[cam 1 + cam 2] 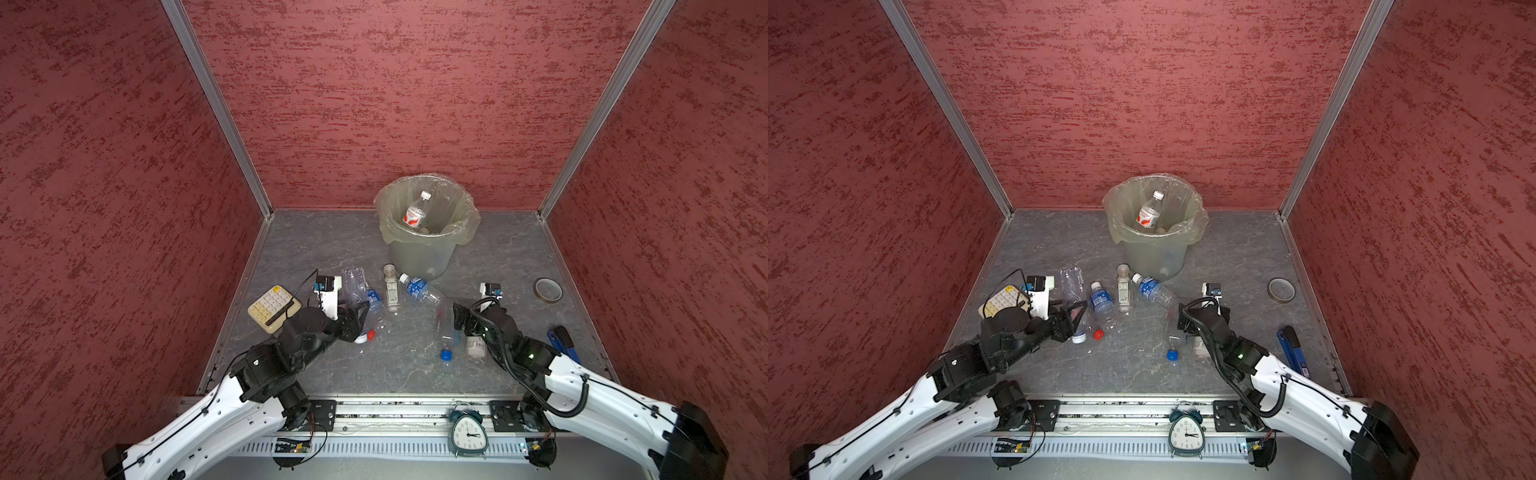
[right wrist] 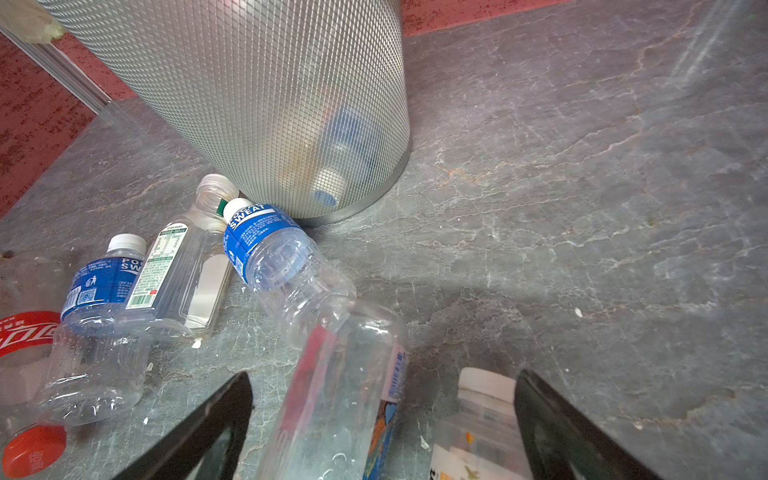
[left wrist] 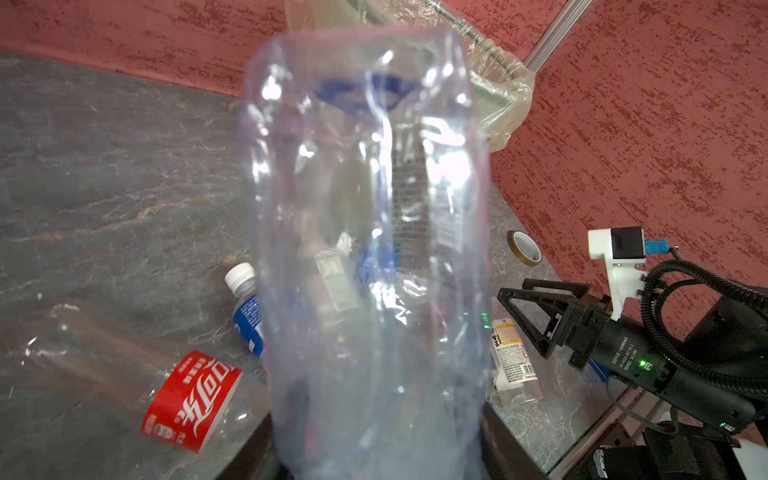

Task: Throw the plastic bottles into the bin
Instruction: 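Lift the large clear bottle with the left gripper and carry it over the bin, then open the left gripper to drop the large clear bottle into the bin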

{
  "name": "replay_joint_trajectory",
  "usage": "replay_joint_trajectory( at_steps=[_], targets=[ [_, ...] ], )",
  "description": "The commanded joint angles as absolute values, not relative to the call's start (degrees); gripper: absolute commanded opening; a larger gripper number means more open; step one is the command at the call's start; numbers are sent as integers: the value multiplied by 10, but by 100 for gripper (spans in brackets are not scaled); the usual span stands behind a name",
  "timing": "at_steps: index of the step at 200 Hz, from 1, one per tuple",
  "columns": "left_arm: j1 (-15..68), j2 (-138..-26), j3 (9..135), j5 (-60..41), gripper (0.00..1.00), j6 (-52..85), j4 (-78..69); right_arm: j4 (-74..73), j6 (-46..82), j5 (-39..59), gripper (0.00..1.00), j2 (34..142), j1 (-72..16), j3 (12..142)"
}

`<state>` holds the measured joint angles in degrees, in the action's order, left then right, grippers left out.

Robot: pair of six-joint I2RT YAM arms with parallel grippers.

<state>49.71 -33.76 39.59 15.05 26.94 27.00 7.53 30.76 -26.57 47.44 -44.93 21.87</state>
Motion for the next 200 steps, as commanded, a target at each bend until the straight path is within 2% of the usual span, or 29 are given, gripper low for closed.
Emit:
replay_joint_trajectory(
  at_steps=[1,40,73,79,83,97,118,128,155,200],
  targets=[
    [498,-385,449,151,56,225,210,68,302,-270,99,461,-454,223],
    [428,-561,609,74,55,185,157,80,296,-280,99,439,-454,222],
    [342,-775,836,-42,55,191,101,100,294,-291,99,404,-454,219],
    [331,-822,891,-61,58,193,105,104,293,-292,99,399,-454,218],
    [324,-854,930,-71,65,196,112,106,293,-292,99,396,-454,219],
    [308,-957,1073,-93,99,201,174,114,292,-292,99,389,-454,219],
    [303,-1051,1217,-77,99,187,261,128,297,-292,99,377,-454,220],
    [302,-1049,1218,-66,99,188,263,133,298,-292,99,372,-454,220],
    [302,-983,1125,-62,99,188,188,132,297,-290,99,365,-454,219],
    [302,-903,1025,-64,100,183,172,159,315,-286,99,423,-454,253]
  ],
)
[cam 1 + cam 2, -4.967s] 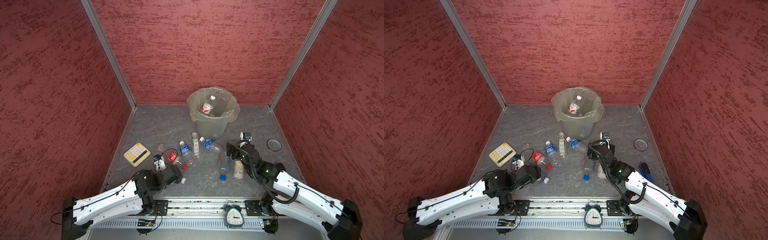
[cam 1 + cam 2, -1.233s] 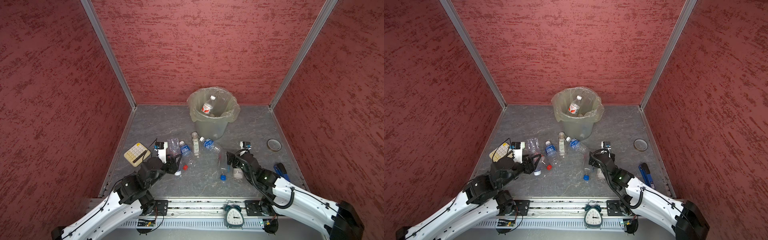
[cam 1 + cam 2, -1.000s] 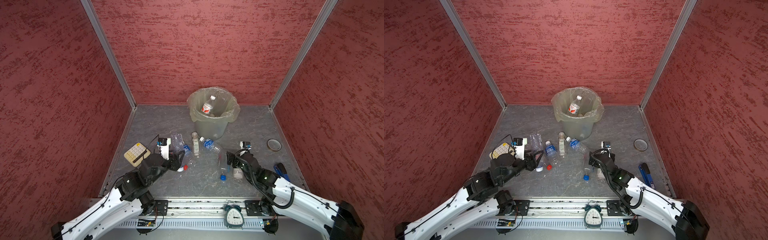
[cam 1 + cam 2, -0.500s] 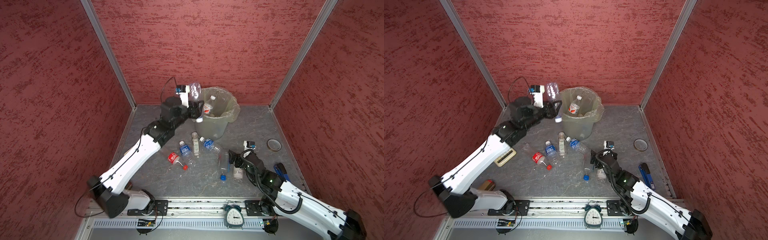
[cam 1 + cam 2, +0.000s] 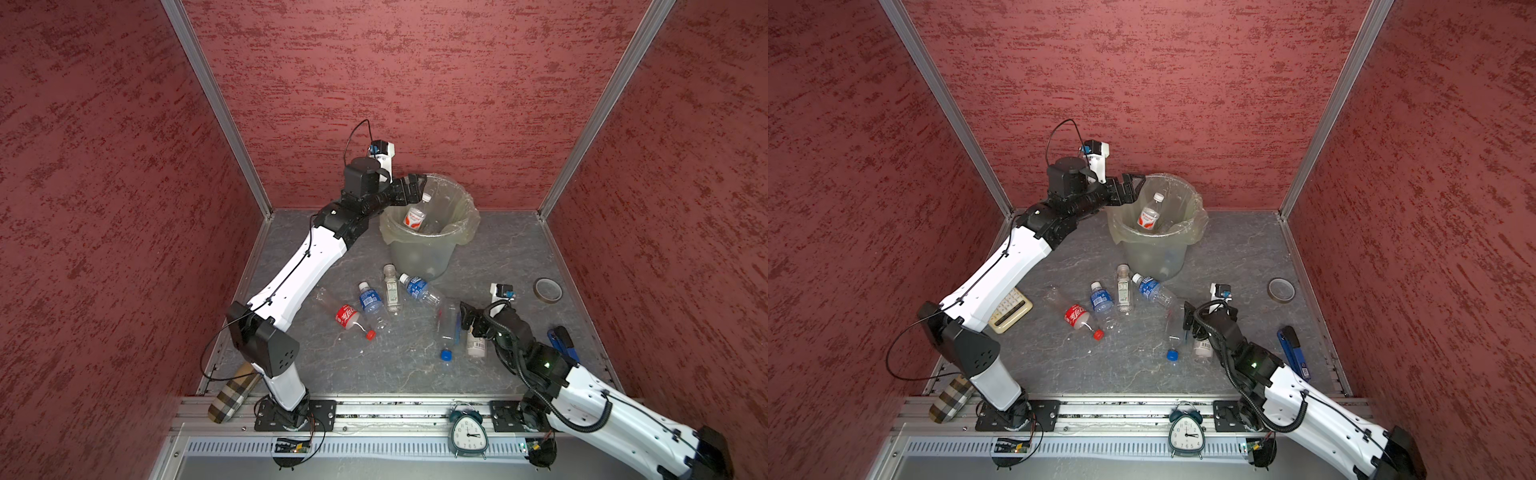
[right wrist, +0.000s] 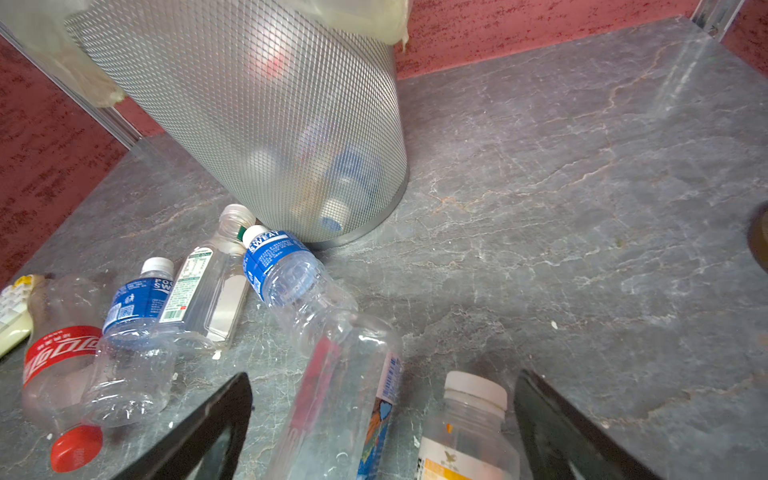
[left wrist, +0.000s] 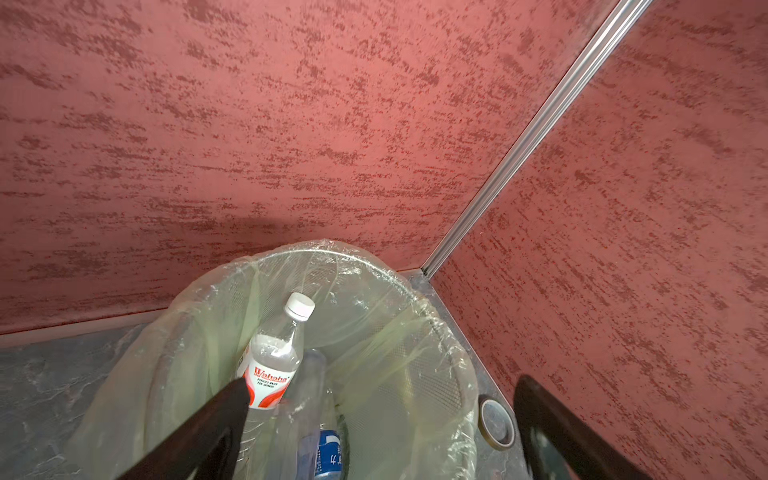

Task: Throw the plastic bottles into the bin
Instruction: 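Open the left gripper to drop the large clear bottle into the bin, then withdraw the left gripper toward the pile while the right gripper lowers toward the yellow-label bottle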

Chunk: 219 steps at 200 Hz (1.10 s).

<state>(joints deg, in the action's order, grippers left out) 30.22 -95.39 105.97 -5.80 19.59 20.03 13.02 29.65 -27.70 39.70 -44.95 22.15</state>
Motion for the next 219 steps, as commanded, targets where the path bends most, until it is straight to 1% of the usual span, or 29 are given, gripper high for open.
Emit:
replay_joint_trajectory(
  at_steps=[1,34,79,105,156,182,219],
  targets=[
    [302,-900,1022,-64,99,183,171,160,316,-286,99,424,-454,254],
    [293,-830,919,-60,99,190,146,193,349,-290,99,462,-454,271],
    [269,-730,788,-51,99,202,122,215,381,-292,99,469,-453,272],
    [253,-683,722,-65,99,211,114,236,396,-299,99,482,-453,279],
    [240,-624,606,-89,99,223,116,279,424,-293,98,496,-453,292],
    [238,-579,522,-76,99,226,84,299,439,-291,96,496,-454,292],
    [233,-553,448,-86,99,230,67,316,458,-275,93,500,-454,290]
  ],
)
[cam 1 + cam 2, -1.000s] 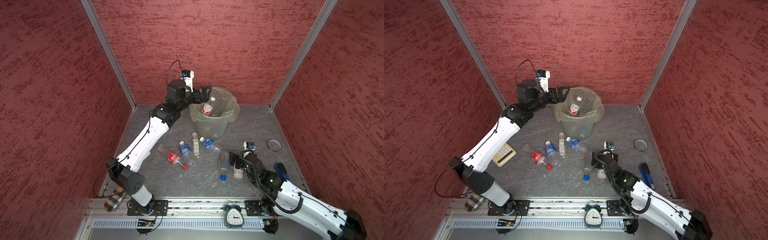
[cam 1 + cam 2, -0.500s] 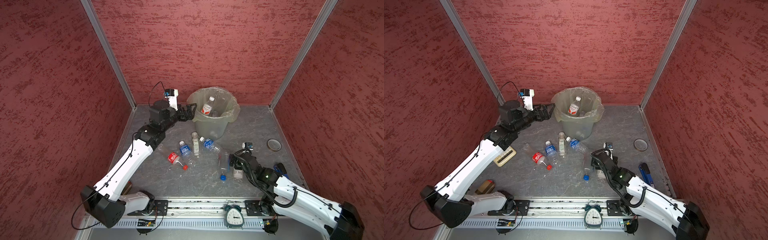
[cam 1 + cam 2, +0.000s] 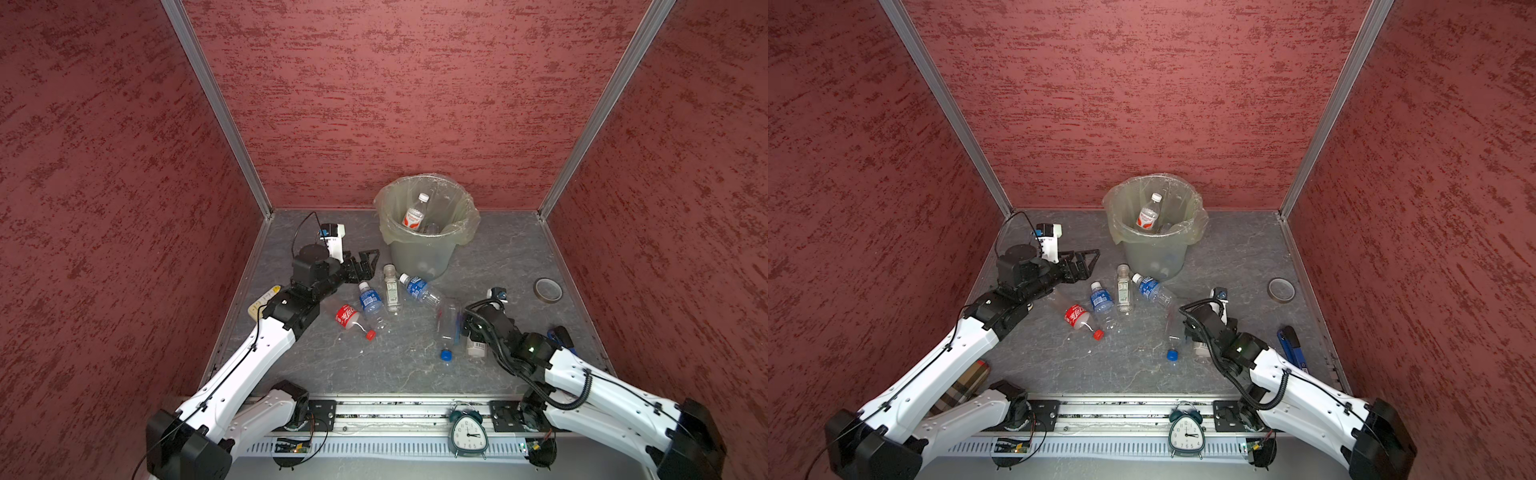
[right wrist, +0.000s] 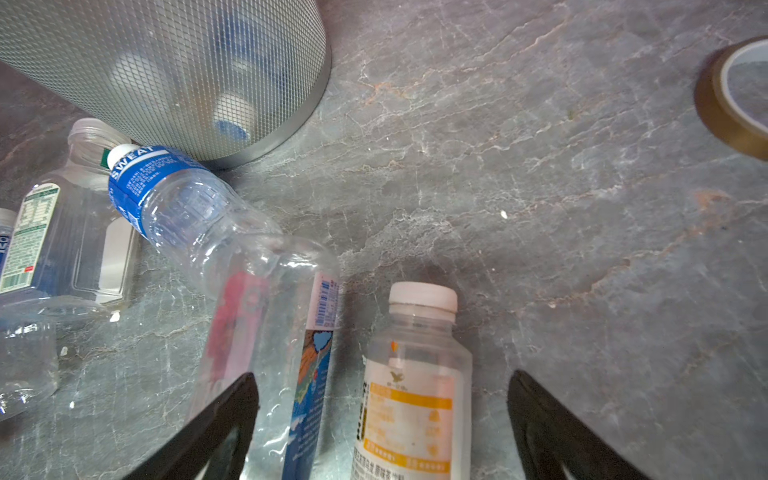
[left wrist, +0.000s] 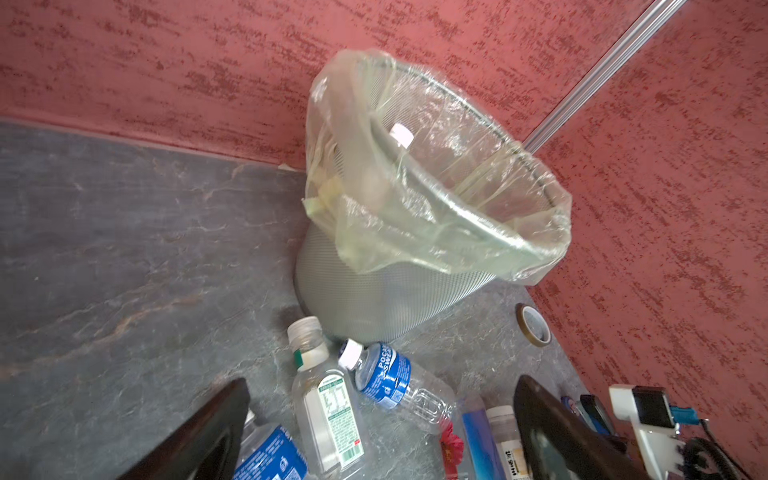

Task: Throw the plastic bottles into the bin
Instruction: 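Withdraw the left gripper toward the pile while the right gripper lowers toward the yellow-label bottle, then close the right gripper around the white-cap yellow-label bottle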

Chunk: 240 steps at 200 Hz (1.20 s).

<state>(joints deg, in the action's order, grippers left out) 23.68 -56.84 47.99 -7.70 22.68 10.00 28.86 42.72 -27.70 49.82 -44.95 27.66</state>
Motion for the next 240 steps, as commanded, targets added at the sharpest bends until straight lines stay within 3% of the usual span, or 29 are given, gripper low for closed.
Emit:
replay_joint_trajectory(
  at_steps=[1,67,110,240],
  targets=[
    [233,-552,445,-86,99,230,67,317,458,-274,93,500,-453,289],
    [232,-526,333,-121,99,217,8,338,474,-257,91,507,-453,286],
    [232,-509,276,-109,99,211,-18,343,480,-242,81,522,-453,285],
    [233,-494,266,-132,99,233,1,326,475,-220,77,585,-453,286]
  ],
)
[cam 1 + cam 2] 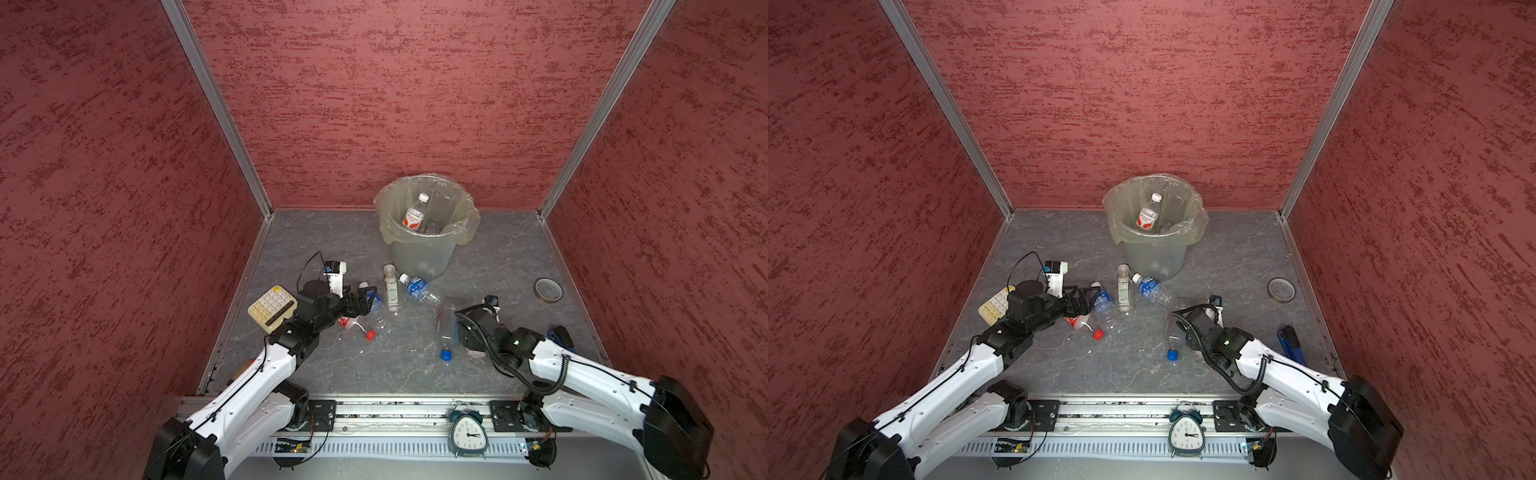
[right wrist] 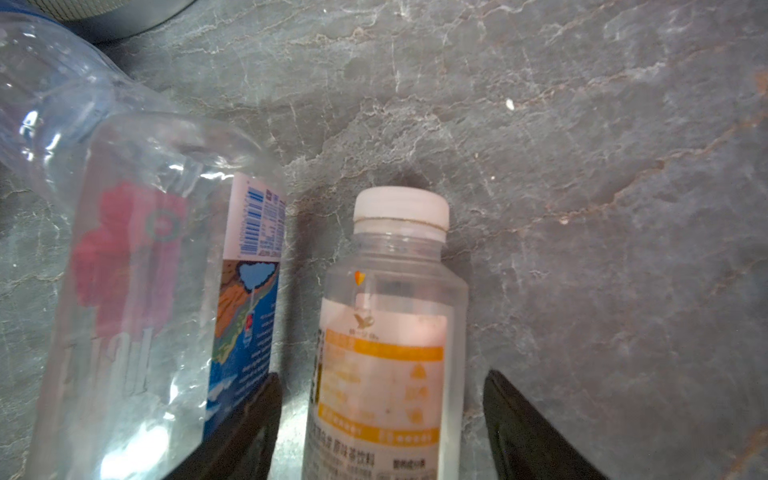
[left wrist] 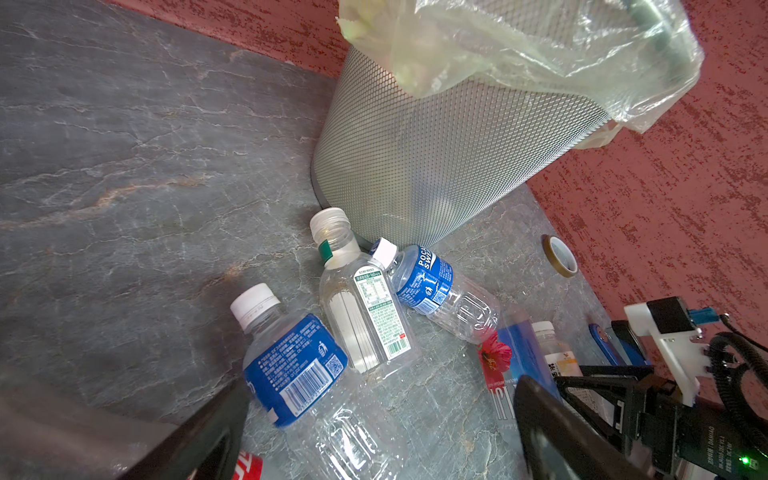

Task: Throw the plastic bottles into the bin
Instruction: 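Close the right gripper around the white-cap yellow-label bottle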

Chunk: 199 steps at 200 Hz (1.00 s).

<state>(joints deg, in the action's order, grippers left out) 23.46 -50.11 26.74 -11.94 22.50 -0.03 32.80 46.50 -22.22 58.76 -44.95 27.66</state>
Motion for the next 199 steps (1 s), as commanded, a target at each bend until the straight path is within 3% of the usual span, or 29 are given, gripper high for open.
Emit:
replay_joint_trajectory(
  at_steps=[1,143,199],
  targets=[
    [233,-494,266,-133,99,233,2,326,475,-220,77,585,-453,286],
    [255,-477,280,-104,99,250,24,321,470,-192,72,636,-453,294],
    [267,-475,285,-94,99,249,33,325,476,-204,58,618,-453,291]
  ],
)
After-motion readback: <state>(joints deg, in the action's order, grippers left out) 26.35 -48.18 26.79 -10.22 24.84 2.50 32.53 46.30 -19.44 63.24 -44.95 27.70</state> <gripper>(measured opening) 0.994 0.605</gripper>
